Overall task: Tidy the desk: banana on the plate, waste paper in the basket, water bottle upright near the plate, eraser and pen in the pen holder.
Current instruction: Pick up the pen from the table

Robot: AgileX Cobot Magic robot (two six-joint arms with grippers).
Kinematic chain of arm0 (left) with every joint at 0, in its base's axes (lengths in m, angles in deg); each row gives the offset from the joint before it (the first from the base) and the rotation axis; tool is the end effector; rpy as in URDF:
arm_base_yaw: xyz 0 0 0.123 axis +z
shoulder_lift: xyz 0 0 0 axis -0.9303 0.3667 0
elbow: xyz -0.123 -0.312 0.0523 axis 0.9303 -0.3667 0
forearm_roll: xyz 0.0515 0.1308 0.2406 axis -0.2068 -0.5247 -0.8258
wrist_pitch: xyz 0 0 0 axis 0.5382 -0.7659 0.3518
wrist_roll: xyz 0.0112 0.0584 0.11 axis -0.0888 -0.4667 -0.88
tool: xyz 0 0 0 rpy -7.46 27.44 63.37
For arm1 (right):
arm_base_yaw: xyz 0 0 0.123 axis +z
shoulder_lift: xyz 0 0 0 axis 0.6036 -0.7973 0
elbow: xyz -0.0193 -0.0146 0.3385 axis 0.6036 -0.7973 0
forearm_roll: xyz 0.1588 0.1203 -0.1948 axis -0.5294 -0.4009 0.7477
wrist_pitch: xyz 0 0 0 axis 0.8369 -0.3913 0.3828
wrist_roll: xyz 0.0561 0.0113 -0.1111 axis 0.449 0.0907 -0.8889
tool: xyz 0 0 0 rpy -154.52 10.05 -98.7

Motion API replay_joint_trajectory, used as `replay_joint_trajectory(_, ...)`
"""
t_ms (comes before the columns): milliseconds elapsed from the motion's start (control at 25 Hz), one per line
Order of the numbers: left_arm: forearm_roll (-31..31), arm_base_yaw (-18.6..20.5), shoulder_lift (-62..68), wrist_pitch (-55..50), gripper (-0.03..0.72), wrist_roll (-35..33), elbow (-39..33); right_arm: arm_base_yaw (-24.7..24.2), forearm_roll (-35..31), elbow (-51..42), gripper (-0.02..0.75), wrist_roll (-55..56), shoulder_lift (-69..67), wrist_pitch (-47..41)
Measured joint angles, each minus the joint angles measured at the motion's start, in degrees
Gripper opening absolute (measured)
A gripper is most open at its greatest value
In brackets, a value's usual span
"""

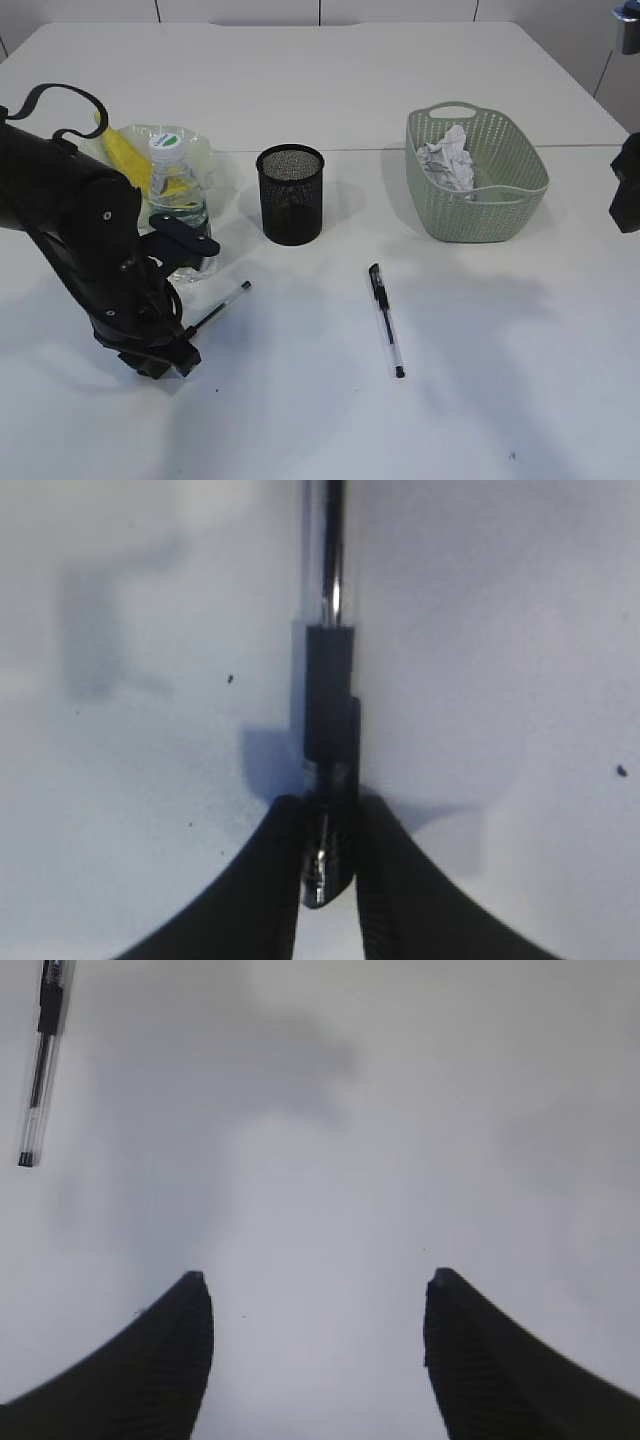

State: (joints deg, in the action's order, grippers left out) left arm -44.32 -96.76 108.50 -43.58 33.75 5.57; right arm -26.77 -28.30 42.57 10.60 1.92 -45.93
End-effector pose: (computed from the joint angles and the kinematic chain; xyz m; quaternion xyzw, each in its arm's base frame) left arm 0.3338 -0.1713 0.1098 0.2811 0.9571 0.0150 0.0695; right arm 0.2837 0.0380 0.3445 -0.1059 0.9774 -0.0431 0.1778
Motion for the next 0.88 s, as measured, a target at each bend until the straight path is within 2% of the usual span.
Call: replay_joint_trajectory(880,-1.1,0.0,-0.5,-0.1,0.061,0.0,0.0,0.0,-0.2,0.0,0.496,0.0,0.0,0.0)
